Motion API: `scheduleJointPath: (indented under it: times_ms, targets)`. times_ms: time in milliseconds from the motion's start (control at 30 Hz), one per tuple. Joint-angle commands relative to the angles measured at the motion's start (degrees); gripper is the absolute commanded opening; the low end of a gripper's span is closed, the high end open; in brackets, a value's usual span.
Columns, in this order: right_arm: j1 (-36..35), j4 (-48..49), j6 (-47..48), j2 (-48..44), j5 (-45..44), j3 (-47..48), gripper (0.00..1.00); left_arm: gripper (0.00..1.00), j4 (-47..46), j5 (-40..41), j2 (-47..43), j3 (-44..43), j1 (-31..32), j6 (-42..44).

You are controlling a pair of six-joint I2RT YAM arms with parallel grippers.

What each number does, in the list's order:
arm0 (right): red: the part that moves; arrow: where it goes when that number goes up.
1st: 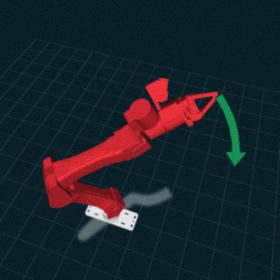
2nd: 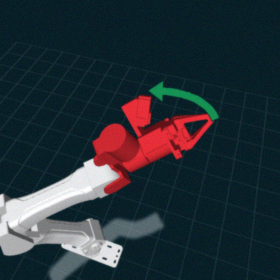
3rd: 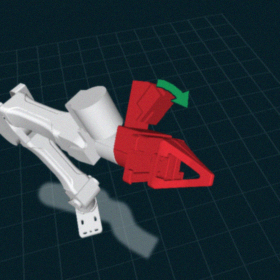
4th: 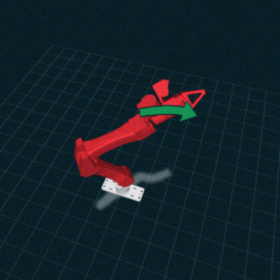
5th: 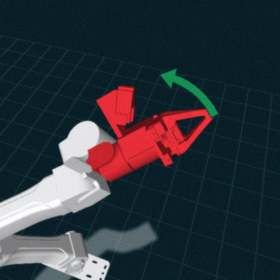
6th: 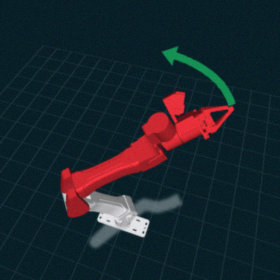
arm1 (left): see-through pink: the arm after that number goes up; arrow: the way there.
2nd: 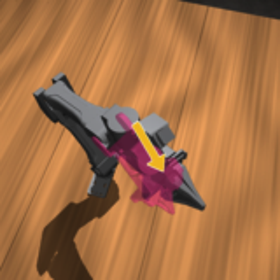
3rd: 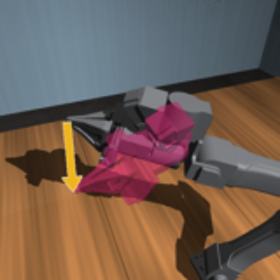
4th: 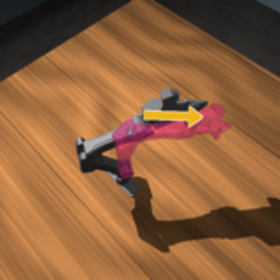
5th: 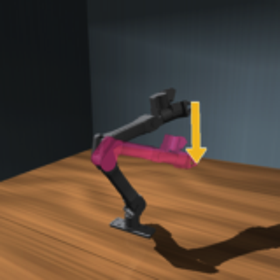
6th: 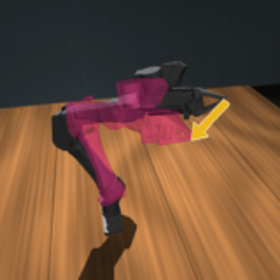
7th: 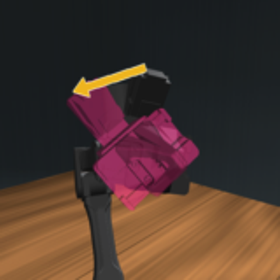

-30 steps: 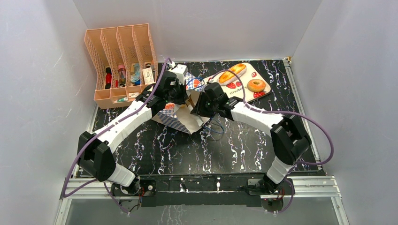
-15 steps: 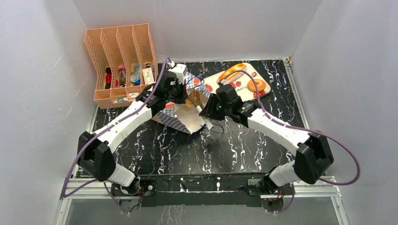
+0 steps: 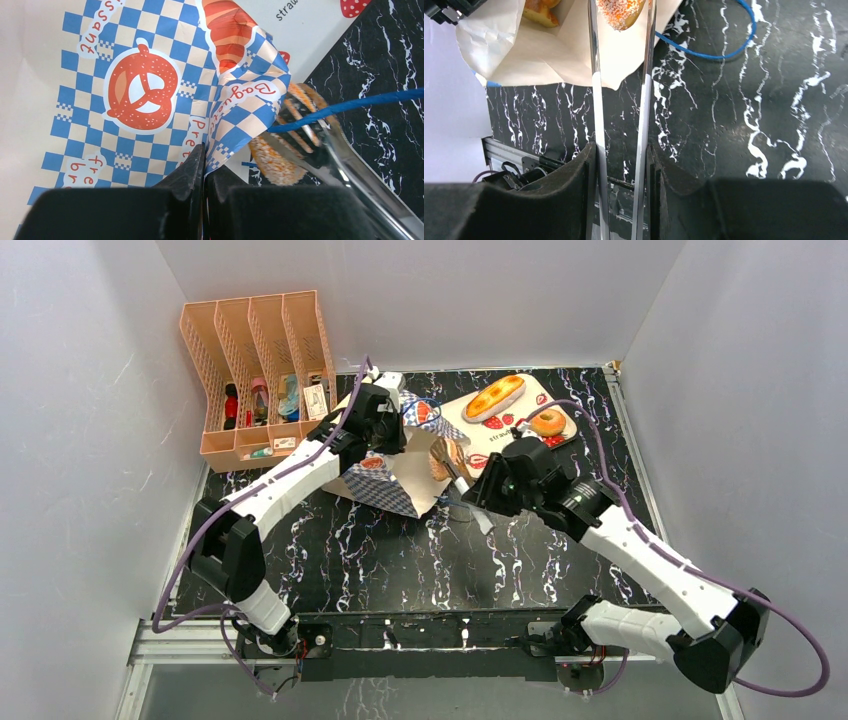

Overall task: Take the fake bread out of the paper bag
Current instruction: Take out the fake bread from the paper bag, then place the fake bread in the container.

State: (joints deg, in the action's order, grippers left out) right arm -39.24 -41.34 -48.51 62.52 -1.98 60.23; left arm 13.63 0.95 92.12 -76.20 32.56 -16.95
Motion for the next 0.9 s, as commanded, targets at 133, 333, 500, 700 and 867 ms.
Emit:
scheduleJointPath:
  times_ms: [133, 333, 500, 700, 867]
  targets:
    - [-0.3, -4.8, -3.5, -5.7, -7.2, 4.3, 0.0, 0.0, 4.0, 0.4, 0.7, -2.1, -1.9, -2.1]
    - [-0.3, -6.8, -4.7, -7.2, -11.1, 6.2, 0.0, 0.0, 5.2, -0.5, 1.6, -3.3, -3.2, -1.7]
    - [-0.2, -5.8, -5.2, -5.5, -17.3, 7.0, 0.0, 0.0, 4.9, -1.4, 0.9, -2.7, -3.4, -1.1]
    - [1.0, -1.9, -3.8, 1.4, -24.1, 9.5, 0.0, 0.0, 3.6, -2.7, -2.0, -0.2, -3.4, -0.8]
    - [9.5, 6.5, -0.7, 9.0, -19.2, 10.7, 0.0, 0.0, 3.5, -3.1, -5.5, 2.2, -3.4, -0.7]
